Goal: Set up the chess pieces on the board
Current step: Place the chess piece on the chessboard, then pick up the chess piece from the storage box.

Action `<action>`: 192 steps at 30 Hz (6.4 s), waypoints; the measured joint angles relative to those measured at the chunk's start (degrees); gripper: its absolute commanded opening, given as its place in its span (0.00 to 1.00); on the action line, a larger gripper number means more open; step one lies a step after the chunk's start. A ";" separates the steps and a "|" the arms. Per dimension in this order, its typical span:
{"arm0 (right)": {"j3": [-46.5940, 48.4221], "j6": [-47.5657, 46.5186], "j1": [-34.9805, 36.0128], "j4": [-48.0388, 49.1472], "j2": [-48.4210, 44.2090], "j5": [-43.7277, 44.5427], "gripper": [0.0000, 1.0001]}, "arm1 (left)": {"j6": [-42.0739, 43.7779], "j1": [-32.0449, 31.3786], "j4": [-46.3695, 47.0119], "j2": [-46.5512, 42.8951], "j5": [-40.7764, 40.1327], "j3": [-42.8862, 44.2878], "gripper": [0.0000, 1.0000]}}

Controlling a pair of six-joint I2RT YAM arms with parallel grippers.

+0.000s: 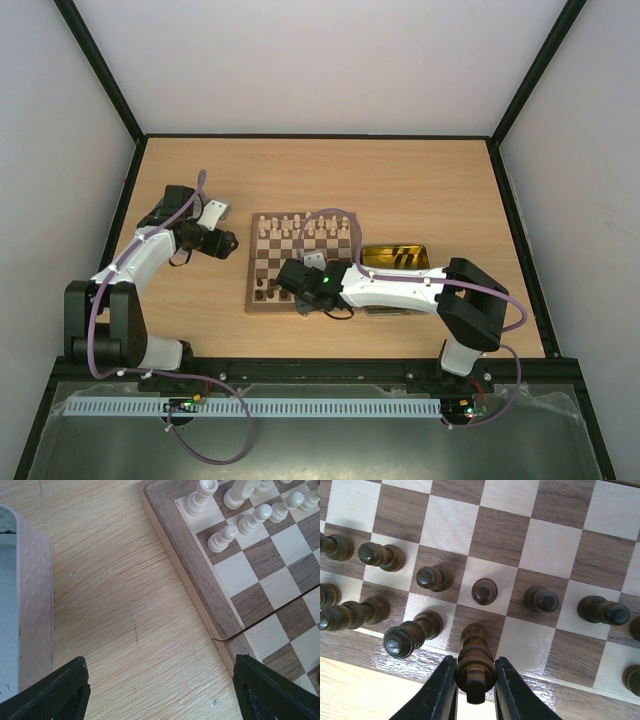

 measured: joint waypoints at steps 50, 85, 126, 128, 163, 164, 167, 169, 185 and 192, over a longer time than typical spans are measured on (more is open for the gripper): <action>1.60 0.04 0.00 -0.09 0.17 0.00 0.18 | 0.00 0.26 0.00 0.00 0.00 -0.02 0.79; 1.53 0.09 -0.35 -0.17 0.17 0.44 0.28 | 0.02 0.26 -0.02 0.00 0.00 -0.02 0.79; -16.96 -6.71 -42.10 -0.66 -22.16 -3.39 0.37 | 0.02 0.26 -0.02 0.00 0.28 -0.02 0.79; -17.00 -7.04 -42.69 0.55 -21.51 -4.11 0.36 | 0.02 0.26 -0.02 0.00 0.37 -0.02 0.79; -19.78 -9.40 -46.56 10.23 -14.43 -7.28 0.17 | 0.07 0.26 -0.02 0.00 0.63 -0.02 0.79; -19.78 -9.44 -46.62 10.25 -14.43 -7.28 0.14 | 0.04 0.26 -0.02 0.00 0.63 -0.02 0.79; -19.82 -9.64 -46.71 10.38 -14.43 -7.26 0.06 | 0.04 0.26 0.00 0.00 0.63 -0.02 0.79; -19.82 -9.77 -46.75 10.36 -14.43 -7.19 0.03 | 0.07 0.26 0.00 0.00 0.61 -0.02 0.79; -19.91 -10.43 -46.80 7.41 -22.60 -5.99 0.02 | 0.02 0.26 -0.02 0.00 0.61 -0.02 0.79; -19.91 -10.75 -46.82 6.99 -23.41 -5.44 0.02 | 0.00 0.26 -0.02 0.00 0.57 -0.02 0.79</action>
